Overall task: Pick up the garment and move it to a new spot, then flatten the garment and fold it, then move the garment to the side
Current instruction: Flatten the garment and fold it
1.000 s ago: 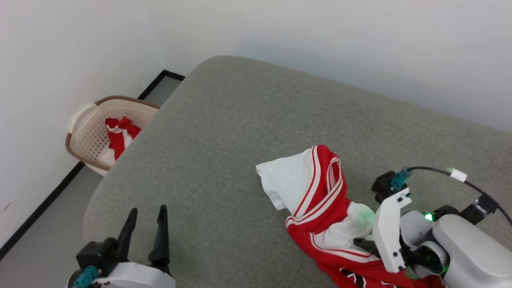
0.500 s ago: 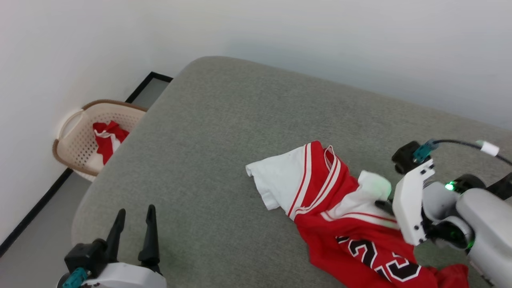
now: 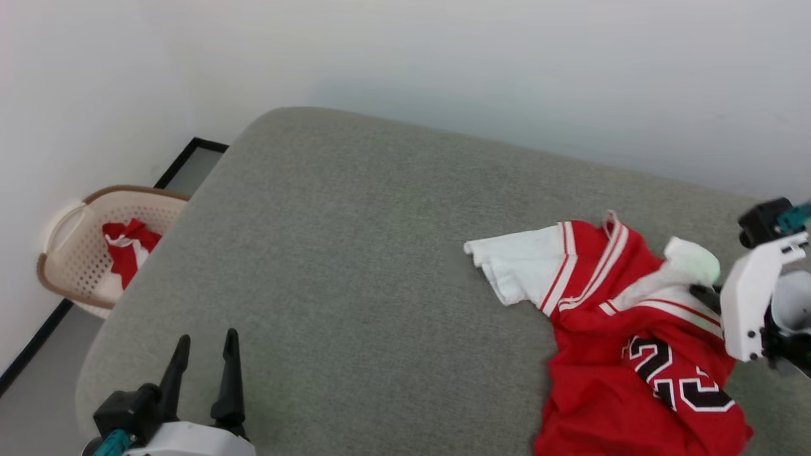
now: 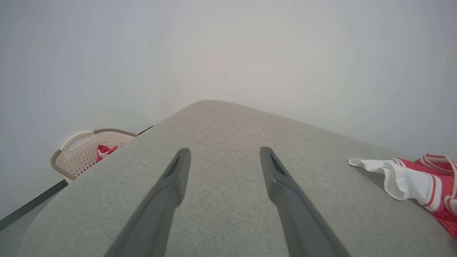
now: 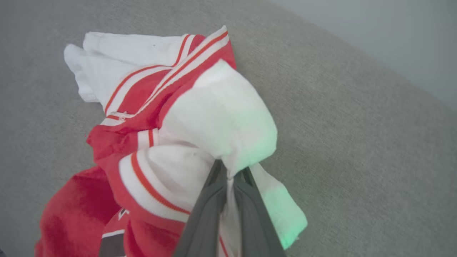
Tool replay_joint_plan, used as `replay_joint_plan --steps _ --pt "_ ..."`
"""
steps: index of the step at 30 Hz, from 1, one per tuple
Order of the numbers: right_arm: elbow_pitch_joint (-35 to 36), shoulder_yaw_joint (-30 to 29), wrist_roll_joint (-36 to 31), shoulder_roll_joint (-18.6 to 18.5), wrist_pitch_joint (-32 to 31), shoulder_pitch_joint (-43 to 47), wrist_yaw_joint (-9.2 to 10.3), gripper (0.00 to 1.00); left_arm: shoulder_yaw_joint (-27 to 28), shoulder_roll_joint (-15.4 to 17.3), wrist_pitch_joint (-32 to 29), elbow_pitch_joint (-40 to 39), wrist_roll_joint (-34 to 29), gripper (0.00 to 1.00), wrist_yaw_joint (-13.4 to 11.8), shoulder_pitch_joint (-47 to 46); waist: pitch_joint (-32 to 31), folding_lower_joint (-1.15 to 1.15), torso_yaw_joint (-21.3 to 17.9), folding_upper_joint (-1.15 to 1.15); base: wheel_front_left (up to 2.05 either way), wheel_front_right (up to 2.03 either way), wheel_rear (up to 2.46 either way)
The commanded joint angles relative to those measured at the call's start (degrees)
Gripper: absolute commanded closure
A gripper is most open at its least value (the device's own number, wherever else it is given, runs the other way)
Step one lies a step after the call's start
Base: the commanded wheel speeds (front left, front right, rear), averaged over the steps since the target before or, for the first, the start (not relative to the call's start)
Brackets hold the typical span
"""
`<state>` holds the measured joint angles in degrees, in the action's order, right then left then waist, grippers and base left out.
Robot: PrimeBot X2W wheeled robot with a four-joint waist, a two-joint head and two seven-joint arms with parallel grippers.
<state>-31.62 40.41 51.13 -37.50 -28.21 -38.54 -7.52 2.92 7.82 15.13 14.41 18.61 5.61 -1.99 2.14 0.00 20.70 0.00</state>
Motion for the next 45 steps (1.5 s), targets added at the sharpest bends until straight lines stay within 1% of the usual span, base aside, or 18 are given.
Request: replay_joint_plan --steps 1,3,7,8,10,12,14,15,16,17,23,25,26,32,33,37,42,45 --pt "-0.6 -0.8 0.2 -0.1 0.6 1.3 0.06 1.00 0.0 0.1 0.0 -0.1 -0.2 0.00 0.3 0.0 -0.2 0.00 -0.8 0.00 0.00 0.00 0.00" --pt "-2.0 -1.7 0.3 -0.3 1.1 2.6 0.06 1.00 -0.2 0.1 0.0 0.1 -0.4 0.00 0.4 -0.1 -0.1 0.00 -1.2 0.00 0.00 0.00 0.00" --pt "-5.3 -2.6 0.3 0.9 2.6 4.6 0.06 0.99 -0.6 -0.1 0.0 0.3 -0.5 0.00 0.5 -0.7 0.0 0.00 -1.5 0.00 0.00 0.00 0.00" --pt "-6.2 -2.7 0.3 1.3 3.1 4.9 0.06 0.92 -0.7 0.0 0.0 0.4 -0.5 0.00 0.5 -0.8 0.1 0.00 -1.6 0.00 0.00 0.00 0.00" --pt "-8.2 -2.8 0.3 2.1 3.8 5.6 0.06 0.89 -1.0 0.1 0.0 0.7 -0.5 0.00 0.6 -1.0 0.2 0.00 -1.6 0.00 0.00 0.00 0.00" --pt "-9.9 -2.8 0.3 3.1 4.9 5.6 0.06 0.71 -1.3 0.2 0.0 0.9 -0.5 0.00 0.7 -1.5 0.3 0.00 -1.6 0.00 0.00 0.00 0.00" --pt "-11.5 -2.5 0.2 3.8 5.8 5.4 0.06 0.56 -1.5 0.4 0.0 1.2 -0.4 0.00 0.7 -1.6 0.4 0.00 -1.5 0.00 0.00 0.00 0.00" --pt "-12.4 -2.2 -0.1 4.1 6.2 5.2 0.06 0.41 -1.7 0.4 0.0 1.4 -0.4 0.00 0.8 -1.7 0.4 0.00 -1.5 0.00 0.00 0.00 0.00" --pt "-13.1 -1.9 -0.1 4.5 6.5 4.8 0.06 0.15 -1.8 0.5 0.0 1.6 -0.4 0.00 0.8 -1.8 0.3 0.00 -1.6 0.00 0.00 0.00 0.00" --pt "-13.7 -1.6 -0.2 4.9 6.5 4.4 0.06 0.00 -1.9 0.6 0.0 1.7 -0.4 0.00 0.9 -2.0 0.3 0.00 -1.7 0.00 0.00 0.00 0.00" --pt "-15.1 0.2 -0.4 5.2 6.5 2.1 0.06 0.00 -2.0 1.4 -0.2 1.9 -0.2 0.00 0.9 -1.9 -0.4 0.00 -3.1 0.00 0.00 0.00 0.00" --pt "-14.3 1.1 -0.2 4.5 6.5 0.8 0.06 0.00 -2.0 2.0 -0.5 1.4 -0.3 0.00 0.6 -1.6 -1.0 0.00 -4.5 0.00 0.00 0.00 0.00" --pt "-14.3 1.1 -0.2 4.5 6.5 0.8 0.06 0.00 -2.0 2.0 -0.5 1.4 -0.3 0.00 0.6 -1.6 -1.0 0.00 -4.5 0.00 0.00 0.00 0.00" --pt "-9.0 2.1 -0.6 2.0 12.2 0.0 0.06 0.00 -2.0 3.6 -2.3 -1.2 -0.4 0.00 0.0 -1.0 -2.1 0.00 -8.5 0.00 0.00 0.00 0.00" --pt "-9.0 2.1 -0.6 2.0 12.2 0.0 0.06 0.00 -2.0 3.6 -2.3 -1.2 -0.4 0.00 0.0 -1.0 -2.1 0.00 -8.5 0.00 0.00 0.00 0.00" --pt "-4.9 1.4 -1.5 0.4 18.6 0.7 0.06 0.00 -1.7 4.3 -3.3 -2.9 0.2 0.00 -0.1 -0.2 -2.3 0.00 -11.1 0.00 0.00 0.00 0.00" --pt "-0.8 -1.1 -4.3 0.0 27.6 2.6 0.06 0.00 -1.4 5.1 -4.3 -4.5 0.6 0.00 -0.6 0.1 -2.1 0.00 -14.6 0.00 0.00 0.00 0.00" --pt "1.6 -3.4 -6.5 0.5 32.7 4.3 0.06 0.00 -1.4 5.6 -5.1 -5.7 0.5 0.00 -0.8 -0.4 -1.6 0.00 -16.6 0.00 0.00 0.00 0.00"
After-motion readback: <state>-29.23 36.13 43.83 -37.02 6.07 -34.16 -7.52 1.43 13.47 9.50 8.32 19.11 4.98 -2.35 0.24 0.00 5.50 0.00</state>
